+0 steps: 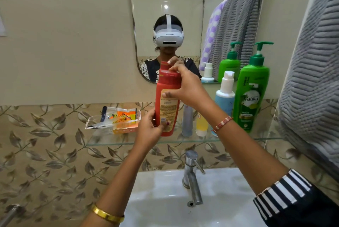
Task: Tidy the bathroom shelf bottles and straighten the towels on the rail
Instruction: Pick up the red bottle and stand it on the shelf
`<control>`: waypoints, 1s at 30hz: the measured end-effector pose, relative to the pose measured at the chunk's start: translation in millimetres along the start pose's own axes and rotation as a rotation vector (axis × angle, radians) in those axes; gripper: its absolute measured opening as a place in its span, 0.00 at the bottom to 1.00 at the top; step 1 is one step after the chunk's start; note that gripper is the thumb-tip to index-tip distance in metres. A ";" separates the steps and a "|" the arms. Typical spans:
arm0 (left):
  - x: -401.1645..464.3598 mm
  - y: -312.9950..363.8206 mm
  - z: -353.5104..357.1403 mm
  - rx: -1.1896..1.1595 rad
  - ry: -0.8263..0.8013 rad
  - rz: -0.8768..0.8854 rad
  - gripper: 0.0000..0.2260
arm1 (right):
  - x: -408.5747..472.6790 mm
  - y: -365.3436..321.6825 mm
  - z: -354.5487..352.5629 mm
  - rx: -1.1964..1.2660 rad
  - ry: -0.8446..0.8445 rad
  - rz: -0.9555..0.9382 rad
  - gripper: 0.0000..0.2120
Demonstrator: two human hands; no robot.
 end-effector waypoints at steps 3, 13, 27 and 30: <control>-0.4 -4.5 4.7 0.019 -0.001 -0.033 0.18 | 1.3 -0.4 1.2 -0.110 0.015 -0.023 0.31; 7.2 -12.3 8.6 0.068 0.000 -0.069 0.19 | 3.2 0.3 7.4 -0.217 0.045 -0.032 0.33; 0.9 -5.9 2.6 0.168 0.078 0.011 0.21 | -2.3 4.0 8.7 -0.120 0.045 -0.005 0.35; -1.4 -2.6 0.8 0.145 0.089 0.023 0.23 | -3.3 7.6 7.0 -0.091 0.059 0.007 0.35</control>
Point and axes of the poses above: each hand's wrist, its own x-axis towards the middle knuckle, its own z-axis out of the palm, y = z × x, the point moved 6 cm from there along x, towards the middle knuckle, and after that the axes turned 4 degrees about z, right-handed, at the moved point
